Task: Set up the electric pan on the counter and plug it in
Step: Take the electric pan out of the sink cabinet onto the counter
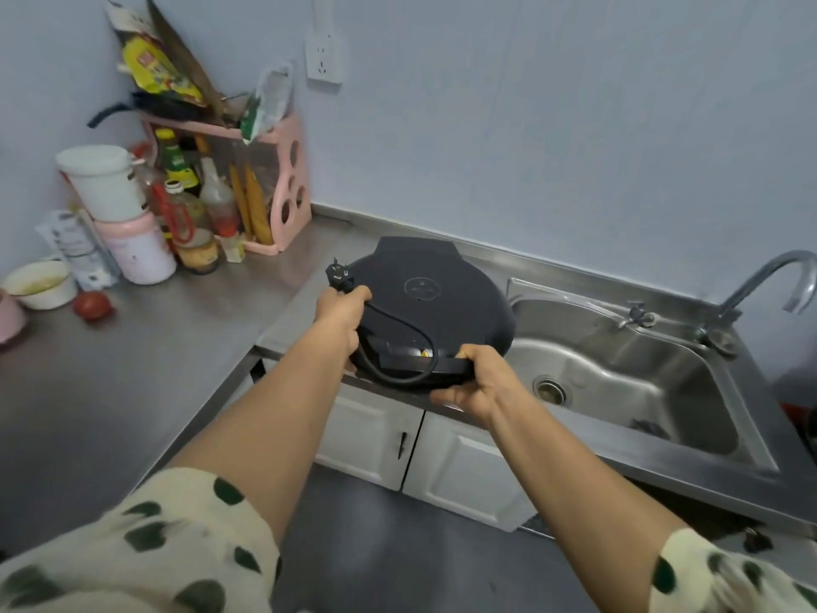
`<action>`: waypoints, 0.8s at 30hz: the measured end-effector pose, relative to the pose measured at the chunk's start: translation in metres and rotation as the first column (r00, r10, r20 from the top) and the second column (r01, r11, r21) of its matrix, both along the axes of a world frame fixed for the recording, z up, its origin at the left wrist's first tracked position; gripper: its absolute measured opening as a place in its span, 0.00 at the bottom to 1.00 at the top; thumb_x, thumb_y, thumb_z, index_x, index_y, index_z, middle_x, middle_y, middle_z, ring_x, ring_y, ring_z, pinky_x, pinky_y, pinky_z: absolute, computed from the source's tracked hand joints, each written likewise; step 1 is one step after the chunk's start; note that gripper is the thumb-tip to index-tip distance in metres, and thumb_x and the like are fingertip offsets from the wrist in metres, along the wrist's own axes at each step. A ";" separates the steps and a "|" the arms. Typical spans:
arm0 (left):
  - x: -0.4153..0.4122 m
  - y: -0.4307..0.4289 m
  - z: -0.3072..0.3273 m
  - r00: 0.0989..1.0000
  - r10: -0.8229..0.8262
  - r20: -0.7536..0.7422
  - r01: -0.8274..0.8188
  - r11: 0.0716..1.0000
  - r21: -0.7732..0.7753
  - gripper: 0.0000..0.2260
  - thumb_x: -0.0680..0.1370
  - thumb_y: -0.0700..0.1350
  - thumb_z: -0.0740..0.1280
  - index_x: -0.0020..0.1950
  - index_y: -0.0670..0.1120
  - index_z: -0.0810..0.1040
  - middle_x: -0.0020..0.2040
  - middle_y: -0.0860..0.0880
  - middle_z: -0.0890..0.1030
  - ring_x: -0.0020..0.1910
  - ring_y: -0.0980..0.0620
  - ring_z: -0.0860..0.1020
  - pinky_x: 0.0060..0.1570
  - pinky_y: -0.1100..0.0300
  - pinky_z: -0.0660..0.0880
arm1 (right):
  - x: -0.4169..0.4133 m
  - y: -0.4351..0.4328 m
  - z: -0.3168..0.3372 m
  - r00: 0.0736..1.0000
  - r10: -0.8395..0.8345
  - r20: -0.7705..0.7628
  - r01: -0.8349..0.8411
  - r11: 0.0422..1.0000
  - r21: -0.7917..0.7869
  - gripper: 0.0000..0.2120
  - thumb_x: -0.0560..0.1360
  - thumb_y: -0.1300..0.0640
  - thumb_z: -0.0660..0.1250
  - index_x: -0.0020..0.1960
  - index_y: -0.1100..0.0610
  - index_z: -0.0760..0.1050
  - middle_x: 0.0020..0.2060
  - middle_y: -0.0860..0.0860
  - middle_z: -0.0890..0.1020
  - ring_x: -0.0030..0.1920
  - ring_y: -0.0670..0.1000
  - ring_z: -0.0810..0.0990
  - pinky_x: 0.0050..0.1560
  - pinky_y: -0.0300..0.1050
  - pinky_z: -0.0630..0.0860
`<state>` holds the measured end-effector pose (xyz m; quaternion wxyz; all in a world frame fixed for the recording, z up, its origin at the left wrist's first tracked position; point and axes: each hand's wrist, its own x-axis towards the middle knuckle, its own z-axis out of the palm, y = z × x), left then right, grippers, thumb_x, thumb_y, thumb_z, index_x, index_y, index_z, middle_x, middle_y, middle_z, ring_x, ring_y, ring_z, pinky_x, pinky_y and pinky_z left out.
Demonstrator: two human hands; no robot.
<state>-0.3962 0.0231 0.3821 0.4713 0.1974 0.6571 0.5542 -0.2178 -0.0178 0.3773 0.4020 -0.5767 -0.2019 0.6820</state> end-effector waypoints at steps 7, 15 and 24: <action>-0.051 0.087 -0.028 1.000 -0.017 0.014 0.018 1.000 -0.025 0.11 0.73 0.42 0.67 0.56 0.45 0.77 0.45 0.44 0.80 0.42 0.43 0.78 0.46 0.48 0.76 | -0.053 0.084 -0.029 1.000 -0.025 0.018 0.025 1.000 0.011 0.07 0.66 0.69 0.55 0.35 0.60 0.68 0.33 0.56 0.72 0.37 0.58 0.72 0.42 0.55 0.71; -0.106 0.182 -0.072 0.997 -0.071 0.043 0.075 0.993 -0.091 0.04 0.73 0.44 0.68 0.44 0.50 0.74 0.43 0.49 0.79 0.40 0.45 0.78 0.41 0.47 0.77 | -0.112 0.166 -0.076 0.993 -0.113 -0.015 0.113 0.993 -0.015 0.10 0.66 0.70 0.54 0.44 0.62 0.69 0.44 0.59 0.71 0.41 0.58 0.72 0.36 0.50 0.70; -0.136 0.243 -0.100 0.986 -0.163 0.036 0.165 0.985 -0.050 0.04 0.72 0.44 0.68 0.41 0.52 0.75 0.40 0.50 0.81 0.38 0.49 0.80 0.19 0.65 0.73 | -0.143 0.215 -0.113 0.971 -0.219 -0.100 0.216 0.976 -0.033 0.15 0.68 0.72 0.53 0.52 0.63 0.71 0.48 0.61 0.73 0.49 0.61 0.74 0.56 0.58 0.75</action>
